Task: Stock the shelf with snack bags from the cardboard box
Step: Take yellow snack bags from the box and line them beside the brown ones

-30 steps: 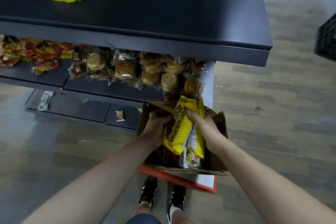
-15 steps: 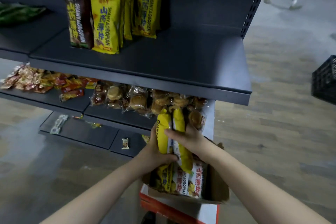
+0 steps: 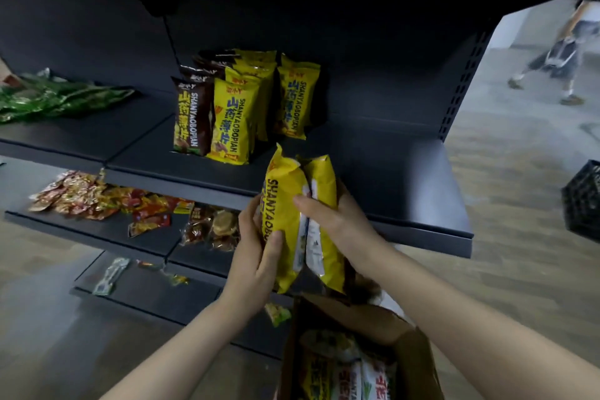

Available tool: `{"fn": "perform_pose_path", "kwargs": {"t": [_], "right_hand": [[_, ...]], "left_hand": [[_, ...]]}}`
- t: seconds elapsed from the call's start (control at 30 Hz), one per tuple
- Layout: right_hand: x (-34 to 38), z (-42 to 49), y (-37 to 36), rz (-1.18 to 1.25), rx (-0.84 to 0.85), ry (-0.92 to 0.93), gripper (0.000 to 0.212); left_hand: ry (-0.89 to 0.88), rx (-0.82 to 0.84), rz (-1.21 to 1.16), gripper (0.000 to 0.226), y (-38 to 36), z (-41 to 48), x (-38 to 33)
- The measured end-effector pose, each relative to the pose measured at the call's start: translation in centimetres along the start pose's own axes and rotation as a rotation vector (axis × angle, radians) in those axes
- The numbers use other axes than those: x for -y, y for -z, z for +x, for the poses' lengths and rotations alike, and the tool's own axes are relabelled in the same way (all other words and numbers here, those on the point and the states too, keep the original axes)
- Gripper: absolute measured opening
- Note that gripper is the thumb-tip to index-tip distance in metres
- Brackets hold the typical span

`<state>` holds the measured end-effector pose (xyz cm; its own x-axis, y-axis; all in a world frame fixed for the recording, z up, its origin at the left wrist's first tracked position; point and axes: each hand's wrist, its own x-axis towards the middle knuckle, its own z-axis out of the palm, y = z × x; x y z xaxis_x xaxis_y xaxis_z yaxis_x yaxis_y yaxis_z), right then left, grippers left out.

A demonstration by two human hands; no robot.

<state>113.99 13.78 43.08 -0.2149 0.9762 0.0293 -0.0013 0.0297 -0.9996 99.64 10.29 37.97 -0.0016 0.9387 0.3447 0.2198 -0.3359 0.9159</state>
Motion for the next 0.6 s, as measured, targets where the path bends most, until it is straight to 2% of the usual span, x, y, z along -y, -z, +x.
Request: {"fn": "perform_pose_path", "kwargs": {"t": [0.1,0.23,0.33,0.4,0.47,0.53,0.6], "right_hand": [[1.4,3.0,-0.3,0.143,-0.126,-0.063,0.043],[3.1,7.2,-0.8,0.229,-0.264,-0.098,0.032],[3.9,10.1,-0.8,0.237,-0.324,-0.145,0.04],[4.3,11.6,-0.5,0.258,-0.308,-0.248,0.049],[4.7,12.5,0.1,0.304,-0.232,-0.35,0.045],[4.7,12.9,0.9,0.371,-0.148,-0.385,0.041],[4.1,13.3,1.7,0.37,-0.081,-0.384,0.046]], "left_hand": [[-0.037,0.059,-0.017,0.067,1.7,3.1,-0.7],[-0.044,0.348,-0.053,0.082,3.7,7.7,-2.2],[-0.041,0.441,-0.044,0.094,4.4,11.2,-1.9],[-0.016,0.455,-0.014,0.098,4.6,13.2,-1.4],[0.001,0.469,-0.002,0.096,4.8,14.8,-1.0],[-0.008,0.469,-0.009,0.088,4.8,16.0,-0.5],[-0.016,0.466,0.009,0.087,4.5,17.2,0.4]]}}
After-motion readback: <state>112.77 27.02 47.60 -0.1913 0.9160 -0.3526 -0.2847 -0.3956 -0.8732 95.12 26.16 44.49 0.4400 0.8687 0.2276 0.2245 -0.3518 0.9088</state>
